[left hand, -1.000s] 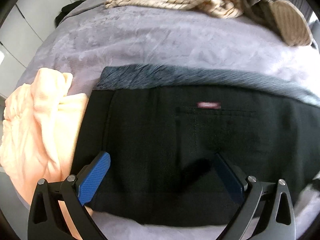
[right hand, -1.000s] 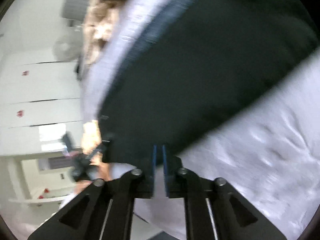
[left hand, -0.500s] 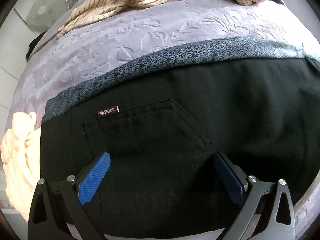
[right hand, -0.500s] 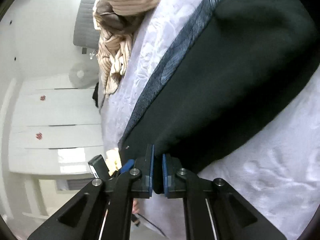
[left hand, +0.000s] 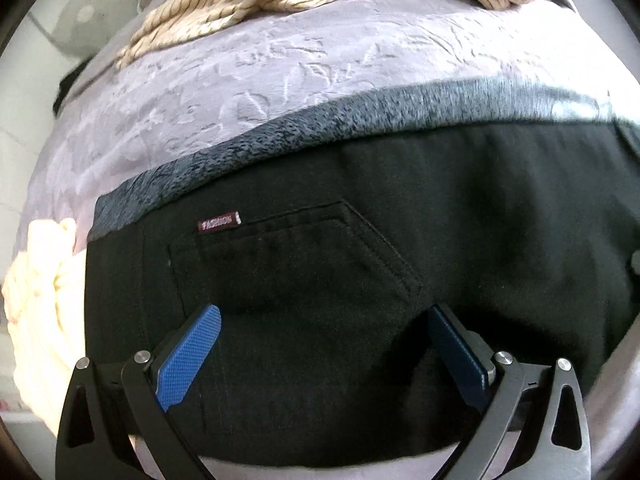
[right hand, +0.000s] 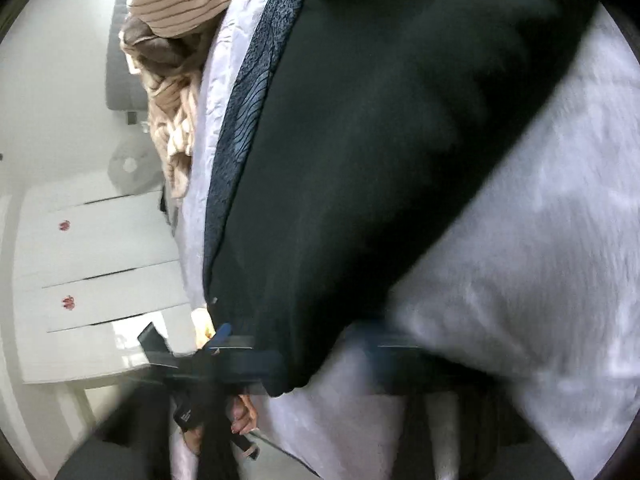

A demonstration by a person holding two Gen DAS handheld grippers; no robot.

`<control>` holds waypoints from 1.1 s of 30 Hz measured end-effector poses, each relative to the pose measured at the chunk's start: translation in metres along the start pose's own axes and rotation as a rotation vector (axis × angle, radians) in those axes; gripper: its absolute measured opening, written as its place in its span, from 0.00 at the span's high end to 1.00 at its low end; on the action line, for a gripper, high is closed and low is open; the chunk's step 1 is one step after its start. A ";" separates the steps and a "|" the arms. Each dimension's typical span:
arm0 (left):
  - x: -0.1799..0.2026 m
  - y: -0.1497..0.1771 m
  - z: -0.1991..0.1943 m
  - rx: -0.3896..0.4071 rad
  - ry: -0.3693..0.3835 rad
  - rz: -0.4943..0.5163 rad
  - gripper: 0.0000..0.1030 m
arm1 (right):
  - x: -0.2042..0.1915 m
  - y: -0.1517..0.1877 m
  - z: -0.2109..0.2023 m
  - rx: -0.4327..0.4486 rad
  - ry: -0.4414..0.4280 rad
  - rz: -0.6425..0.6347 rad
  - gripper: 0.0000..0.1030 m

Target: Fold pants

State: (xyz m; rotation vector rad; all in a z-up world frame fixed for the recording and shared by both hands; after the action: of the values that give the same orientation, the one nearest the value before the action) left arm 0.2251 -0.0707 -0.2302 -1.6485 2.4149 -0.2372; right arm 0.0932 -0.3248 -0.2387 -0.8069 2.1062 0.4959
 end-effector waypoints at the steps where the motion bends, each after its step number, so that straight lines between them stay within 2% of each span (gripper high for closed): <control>1: 0.003 -0.002 -0.007 0.009 0.025 -0.009 0.00 | -0.008 0.000 -0.005 0.001 -0.001 -0.035 0.87; 2: 0.009 -0.005 -0.017 0.034 0.049 -0.009 0.00 | -0.010 0.004 -0.012 0.002 0.015 -0.076 0.87; 4: 0.023 -0.007 -0.031 0.057 0.072 0.018 0.00 | -0.008 0.012 -0.016 -0.039 0.131 -0.157 0.82; 6: 0.042 -0.005 -0.039 0.063 0.097 0.055 0.00 | 0.000 0.020 -0.024 -0.073 0.236 -0.187 0.81; 8: 0.061 -0.002 -0.041 0.074 0.111 0.100 0.00 | -0.010 0.022 -0.043 -0.039 0.267 -0.259 0.81; 11: 0.083 0.006 -0.027 0.056 0.077 0.159 0.00 | -0.038 0.010 -0.063 0.043 0.296 -0.398 0.81; 13: 0.085 0.012 -0.007 0.027 0.036 0.165 0.00 | -0.040 -0.007 -0.055 0.050 0.375 -0.454 0.81; 14: 0.083 0.012 0.001 0.021 0.042 0.146 0.00 | -0.032 -0.015 -0.045 0.029 0.423 -0.465 0.81; 16: 0.081 0.010 0.003 0.022 0.061 0.136 0.00 | -0.008 -0.028 -0.029 -0.028 0.503 -0.491 0.96; 17: 0.080 0.009 0.002 0.021 0.057 0.144 0.00 | -0.002 -0.034 -0.025 -0.040 0.518 -0.500 1.00; 19: 0.074 0.009 0.000 0.020 0.046 0.151 0.00 | 0.003 -0.048 -0.038 0.006 0.519 -0.489 1.00; 21: 0.065 0.011 0.001 -0.009 0.056 0.110 0.00 | 0.007 -0.060 -0.059 0.075 0.546 -0.443 1.00; 23: 0.058 0.013 -0.002 -0.041 0.058 0.061 0.00 | 0.010 -0.066 -0.080 0.108 0.515 -0.371 0.96; 24: 0.056 0.014 -0.007 -0.046 0.051 0.054 0.00 | 0.009 -0.065 -0.090 0.112 0.489 -0.334 0.95; 27: 0.060 0.019 -0.023 -0.045 0.062 0.070 0.00 | 0.009 -0.056 -0.109 0.110 0.479 -0.304 0.83; 33: 0.101 0.034 -0.050 -0.073 0.108 0.137 0.00 | 0.017 -0.015 -0.117 0.046 0.440 -0.240 0.82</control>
State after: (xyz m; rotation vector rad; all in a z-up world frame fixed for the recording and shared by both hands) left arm 0.1460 -0.1513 -0.1979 -1.5274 2.6336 -0.2236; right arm 0.0318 -0.4104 -0.1838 -1.2104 2.3599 0.1466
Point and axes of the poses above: each gripper's, at about its wrist camera, not at the fingertips, and z roughly the way its jaws point, x to its right, y to its underside, the point moved 10 cm from there along z, roughly the way its jaws point, and after that the axes turned 4 degrees about -z, right-handed, at the moved point
